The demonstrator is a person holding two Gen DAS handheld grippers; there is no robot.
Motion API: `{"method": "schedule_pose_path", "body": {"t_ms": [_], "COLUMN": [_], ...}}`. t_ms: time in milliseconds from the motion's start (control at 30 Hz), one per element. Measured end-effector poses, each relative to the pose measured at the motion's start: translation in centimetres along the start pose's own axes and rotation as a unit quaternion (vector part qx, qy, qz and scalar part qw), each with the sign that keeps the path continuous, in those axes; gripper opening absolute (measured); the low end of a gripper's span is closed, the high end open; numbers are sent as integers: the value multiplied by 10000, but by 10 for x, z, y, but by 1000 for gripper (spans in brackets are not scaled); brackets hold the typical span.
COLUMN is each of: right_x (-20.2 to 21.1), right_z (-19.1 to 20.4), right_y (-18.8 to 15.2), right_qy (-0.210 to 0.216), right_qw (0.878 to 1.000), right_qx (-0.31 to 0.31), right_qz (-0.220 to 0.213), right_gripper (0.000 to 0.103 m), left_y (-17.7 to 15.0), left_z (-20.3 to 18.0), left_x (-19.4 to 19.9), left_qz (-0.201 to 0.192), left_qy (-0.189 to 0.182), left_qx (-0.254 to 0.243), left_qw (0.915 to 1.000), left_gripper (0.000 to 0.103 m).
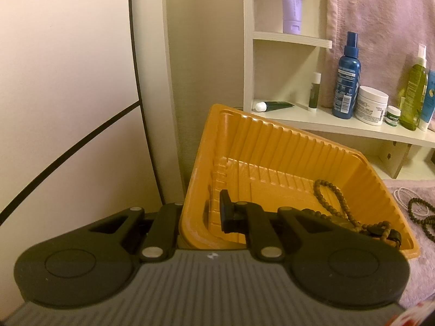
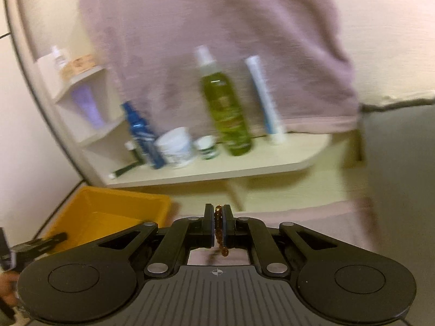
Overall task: Organize jewelry
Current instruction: 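Carry the dark bead necklace into the orange tray and open the right tool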
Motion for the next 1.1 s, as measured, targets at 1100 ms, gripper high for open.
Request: {"method": "schedule_pose_path", "body": {"t_ms": [1100], "right_x": [-228], "right_z": [151], "right_y": [-61], "right_qy": [1397], "right_qw": [9821], "right_qx": [272], "right_qz": [1237], "right_gripper": [5], "left_y": [0], "left_z": [4], "left_x": [-1], "left_qz": [85], "left_qy": [-165], "left_qx": [28], "left_qw": [9998], "left_gripper": [11]}}
Point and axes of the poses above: each gripper's, at about its wrist camera, not at the fingertips, and x roughly against the way its jaws point, z to its left, y to its top, the point moved 2 cm from there along -x, roughly the way its jaws point, and after that the axes turned 12 degrees about y, right-handed, at the moved point
